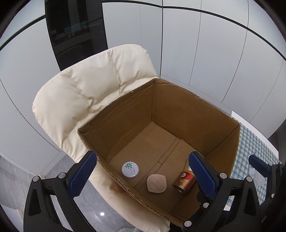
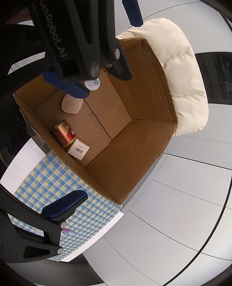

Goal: Organize objects
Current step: 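Open both tools and withdraw them up out of the cardboard box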

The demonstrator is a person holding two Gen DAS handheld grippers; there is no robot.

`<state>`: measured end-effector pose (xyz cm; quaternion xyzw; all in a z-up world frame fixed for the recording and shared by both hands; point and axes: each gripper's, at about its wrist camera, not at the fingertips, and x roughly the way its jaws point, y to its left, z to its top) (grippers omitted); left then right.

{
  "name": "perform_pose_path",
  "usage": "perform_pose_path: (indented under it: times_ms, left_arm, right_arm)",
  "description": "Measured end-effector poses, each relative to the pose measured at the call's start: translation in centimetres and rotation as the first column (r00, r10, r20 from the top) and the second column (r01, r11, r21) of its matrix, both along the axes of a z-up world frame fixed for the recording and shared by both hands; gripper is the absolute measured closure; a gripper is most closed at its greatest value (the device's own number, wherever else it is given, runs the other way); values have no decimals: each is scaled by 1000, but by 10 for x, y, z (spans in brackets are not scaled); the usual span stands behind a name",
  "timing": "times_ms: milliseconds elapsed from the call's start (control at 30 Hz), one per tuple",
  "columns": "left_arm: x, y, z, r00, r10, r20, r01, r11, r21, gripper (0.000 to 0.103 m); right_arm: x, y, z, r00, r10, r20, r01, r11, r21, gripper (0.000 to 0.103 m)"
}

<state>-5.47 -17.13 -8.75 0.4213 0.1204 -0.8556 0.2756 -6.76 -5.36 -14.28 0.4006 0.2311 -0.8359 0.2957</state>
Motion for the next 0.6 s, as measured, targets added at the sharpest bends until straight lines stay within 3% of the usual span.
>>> perform_pose_path:
  times_ms: [600]
  left_arm:
    - [9, 5, 6, 1000, 4, 0, -4, 1000, 18, 1]
  right_arm:
    - [-12, 30, 8, 995, -82, 59, 86, 994, -68, 0]
